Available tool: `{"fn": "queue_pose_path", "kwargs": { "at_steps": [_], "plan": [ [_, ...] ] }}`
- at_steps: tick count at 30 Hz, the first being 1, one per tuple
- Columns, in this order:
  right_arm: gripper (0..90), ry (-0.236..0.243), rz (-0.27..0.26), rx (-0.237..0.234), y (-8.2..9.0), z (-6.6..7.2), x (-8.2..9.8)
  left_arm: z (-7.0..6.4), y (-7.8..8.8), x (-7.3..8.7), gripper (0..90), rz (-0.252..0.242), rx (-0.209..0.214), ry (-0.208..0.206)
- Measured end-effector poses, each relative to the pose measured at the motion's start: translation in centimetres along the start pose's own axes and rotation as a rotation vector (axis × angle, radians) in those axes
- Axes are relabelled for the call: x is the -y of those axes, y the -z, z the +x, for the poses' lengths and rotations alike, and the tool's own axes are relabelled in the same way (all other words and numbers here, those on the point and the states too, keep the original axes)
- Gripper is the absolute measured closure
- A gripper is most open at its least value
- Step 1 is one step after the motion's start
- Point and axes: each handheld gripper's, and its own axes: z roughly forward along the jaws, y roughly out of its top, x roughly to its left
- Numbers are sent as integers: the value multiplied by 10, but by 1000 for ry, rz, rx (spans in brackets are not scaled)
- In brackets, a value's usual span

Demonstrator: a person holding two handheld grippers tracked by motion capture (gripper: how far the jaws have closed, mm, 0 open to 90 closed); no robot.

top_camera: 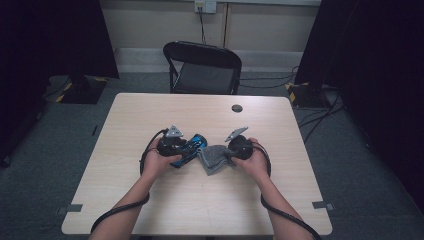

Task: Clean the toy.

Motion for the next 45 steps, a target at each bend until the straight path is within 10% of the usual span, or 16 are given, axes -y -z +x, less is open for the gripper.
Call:
{"fn": "queue_pose_path", "kwargs": {
  "at_steps": [21, 32, 45],
  "plan": [
    [694, -77, -56, 46, 30, -24, 30, 2, 2, 0, 456, 1, 3, 24],
    [694, 44, -135, -43, 55, 12, 30, 4, 26, -3, 404, -47, 11, 36],
    [687, 172, -114, -153, 31, 65, 9, -37, 63, -12, 335, -124, 178, -84]
  ]
}}
